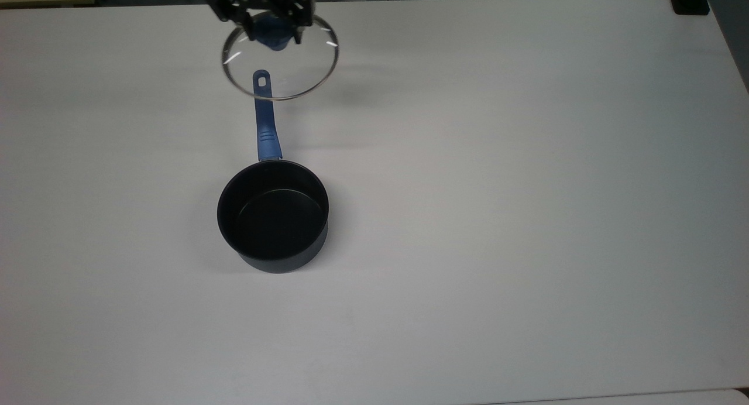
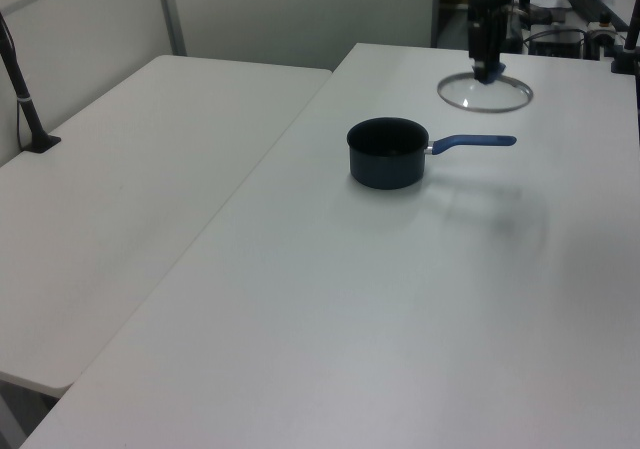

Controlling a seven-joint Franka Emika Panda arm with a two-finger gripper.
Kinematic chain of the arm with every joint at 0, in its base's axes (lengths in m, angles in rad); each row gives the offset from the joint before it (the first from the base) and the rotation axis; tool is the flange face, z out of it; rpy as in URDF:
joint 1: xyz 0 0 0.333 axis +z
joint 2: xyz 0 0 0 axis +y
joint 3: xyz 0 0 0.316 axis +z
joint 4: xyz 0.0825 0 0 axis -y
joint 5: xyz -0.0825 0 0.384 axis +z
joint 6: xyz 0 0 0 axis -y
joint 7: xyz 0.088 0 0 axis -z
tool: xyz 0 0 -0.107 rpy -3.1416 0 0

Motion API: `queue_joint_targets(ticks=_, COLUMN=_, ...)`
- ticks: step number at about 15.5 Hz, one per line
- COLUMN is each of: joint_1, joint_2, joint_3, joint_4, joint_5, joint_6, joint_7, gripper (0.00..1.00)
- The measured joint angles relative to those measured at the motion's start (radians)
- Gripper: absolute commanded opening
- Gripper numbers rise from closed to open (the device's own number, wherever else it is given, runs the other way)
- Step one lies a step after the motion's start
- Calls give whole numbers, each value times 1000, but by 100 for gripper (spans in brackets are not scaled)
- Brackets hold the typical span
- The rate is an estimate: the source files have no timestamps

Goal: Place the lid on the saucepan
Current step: 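Carry the lid over the saucepan and lower it onto the rim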

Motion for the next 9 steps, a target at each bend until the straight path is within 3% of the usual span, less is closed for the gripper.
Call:
queue_joint_targets(ticks=5, joint_1=2, joint_2=224, joint_3=-21, joint_4=243, joint_5=0, joint_6=15, joint_7=237, gripper=52)
queue_joint_targets(ticks=9, joint_1=3, joint_2=345, joint_3=-21, joint_4=339, joint_5=0, joint_6=109, joint_7=423, gripper=52)
